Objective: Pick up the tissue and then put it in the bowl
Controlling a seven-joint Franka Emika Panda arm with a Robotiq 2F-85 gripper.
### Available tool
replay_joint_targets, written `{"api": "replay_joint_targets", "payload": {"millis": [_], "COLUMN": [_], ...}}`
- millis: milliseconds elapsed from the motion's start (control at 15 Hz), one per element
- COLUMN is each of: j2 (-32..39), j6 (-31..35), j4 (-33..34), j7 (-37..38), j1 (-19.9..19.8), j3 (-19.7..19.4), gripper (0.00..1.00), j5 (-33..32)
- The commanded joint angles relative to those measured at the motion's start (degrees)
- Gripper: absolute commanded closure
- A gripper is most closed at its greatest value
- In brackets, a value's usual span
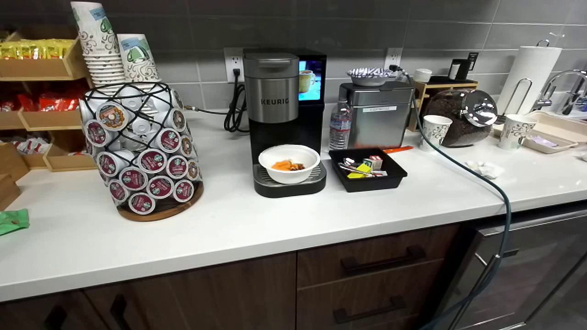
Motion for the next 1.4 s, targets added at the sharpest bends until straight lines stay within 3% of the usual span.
{"api": "replay_joint_targets", "payload": {"millis": [0, 333, 600, 933, 1333], "j2": [0.12, 0.36, 1.21, 4.14, 4.75], "j6": [-0.29, 1.12, 10.54, 23.22, 23.57], "j4": [0.17, 0.41, 0.62, 1.04, 1.6], "j7": [0.62, 1.96, 5.32, -1.84, -3.64], "j1": [1.16, 0.36, -3.53, -5.74, -6.23], "j3": [-0.86, -1.65, -7.06, -15.09, -15.23], "gripper": [0.0, 0.0, 0.0, 0.0, 0.0], "j5": [-0.61, -0.05, 0.03, 1.38, 2.22]}}
